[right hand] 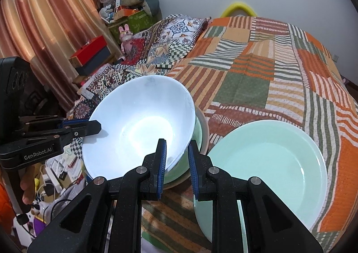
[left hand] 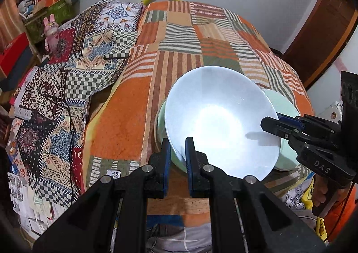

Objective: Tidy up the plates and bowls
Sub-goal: 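Lower the spotted white bowl into the mint green bowl and open the left tool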

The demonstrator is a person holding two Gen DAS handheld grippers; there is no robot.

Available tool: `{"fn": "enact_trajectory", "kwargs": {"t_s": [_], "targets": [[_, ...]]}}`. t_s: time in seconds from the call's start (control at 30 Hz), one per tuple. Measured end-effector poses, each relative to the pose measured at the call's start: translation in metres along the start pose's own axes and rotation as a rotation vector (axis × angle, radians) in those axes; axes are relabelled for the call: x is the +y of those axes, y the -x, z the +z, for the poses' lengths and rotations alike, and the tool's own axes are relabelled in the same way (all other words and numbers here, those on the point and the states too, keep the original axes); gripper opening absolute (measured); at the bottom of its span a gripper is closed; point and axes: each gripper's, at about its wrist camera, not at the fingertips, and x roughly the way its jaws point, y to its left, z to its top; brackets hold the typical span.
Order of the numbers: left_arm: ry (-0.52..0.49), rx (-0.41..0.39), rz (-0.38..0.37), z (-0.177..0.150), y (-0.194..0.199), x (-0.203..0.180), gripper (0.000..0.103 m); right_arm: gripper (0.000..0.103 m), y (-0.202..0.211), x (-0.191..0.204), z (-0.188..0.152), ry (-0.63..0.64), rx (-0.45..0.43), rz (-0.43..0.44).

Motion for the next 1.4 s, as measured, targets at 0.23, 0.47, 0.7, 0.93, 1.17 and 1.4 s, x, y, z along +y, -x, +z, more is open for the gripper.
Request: {"fn": "enact_trajectory", "kwargs": {"t_s": [0.23,0.47,0.7,0.93,1.17,1.4], "targets": [[0.012,0.023,-0.001,-0.003,-0.012,0.005,0.011,0.018,-0.009,0.001,-0.001,0.005,0.022,-0.011],[0.023,0.045,0.007,-0.005,-0.026,0.008,0.011,0.018,-0.019,0.005,-0.003,0.036,0.038,-0.054],[-0.004,0.045,0.034,-0.006,-0.03,0.007,0.011,0.018,-0.026,0.003,-0.005,0.036,0.055,-0.059],[-0.007,0.069,0.04,-0.005,-0.035,0.007,0.015,0.018,-0.031,0.005,-0.007,0.048,0.068,-0.071],[-0.004,0.075,0.021,-0.003,-0.036,0.005,0.021,0.021,-0.028,0.007,-0.004,0.083,0.055,-0.102],[0.041,0.016,-0.036,0.002,-0.017,0.01,0.021,0.023,-0.006,0.001,0.007,0.063,-0.005,-0.07]]}}
